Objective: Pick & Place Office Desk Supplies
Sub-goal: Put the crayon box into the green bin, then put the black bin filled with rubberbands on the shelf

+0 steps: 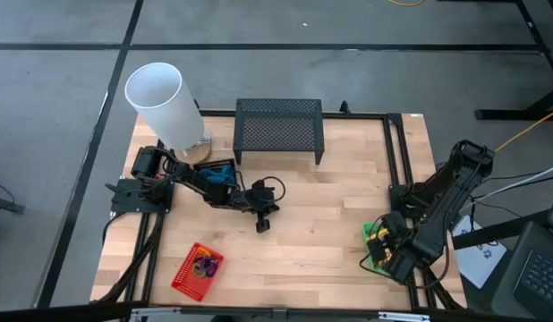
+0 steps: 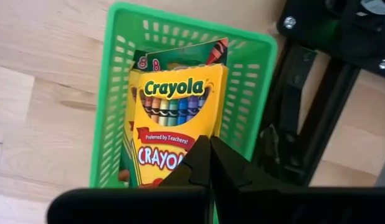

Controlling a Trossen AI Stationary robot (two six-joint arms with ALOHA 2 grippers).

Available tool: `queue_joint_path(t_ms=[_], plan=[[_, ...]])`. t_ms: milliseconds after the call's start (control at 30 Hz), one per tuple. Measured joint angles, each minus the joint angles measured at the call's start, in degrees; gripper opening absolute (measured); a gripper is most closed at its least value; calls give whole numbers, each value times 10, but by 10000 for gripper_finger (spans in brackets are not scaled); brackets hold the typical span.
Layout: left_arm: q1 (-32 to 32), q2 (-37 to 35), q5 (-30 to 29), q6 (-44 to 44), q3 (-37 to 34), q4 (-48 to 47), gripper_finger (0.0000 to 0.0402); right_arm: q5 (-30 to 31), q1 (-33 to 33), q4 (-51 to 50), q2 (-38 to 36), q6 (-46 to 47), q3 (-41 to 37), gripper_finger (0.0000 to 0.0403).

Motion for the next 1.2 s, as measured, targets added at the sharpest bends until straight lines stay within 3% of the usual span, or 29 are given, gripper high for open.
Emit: queue_joint_path(t_ms=[400, 833, 1000, 1200], plan=[[0, 0, 0, 0, 0, 0, 16, 15, -4, 20, 28, 0, 0, 9], [-2, 2, 12, 21, -1, 30, 34, 4, -4, 20, 28, -4, 0, 171], [-11, -35, 25, 74, -1, 42, 31, 48, -4, 19, 28, -18, 2, 199], [-30, -162, 21, 137, -1, -14, 29, 161, -4, -47, 28, -57, 56, 191]])
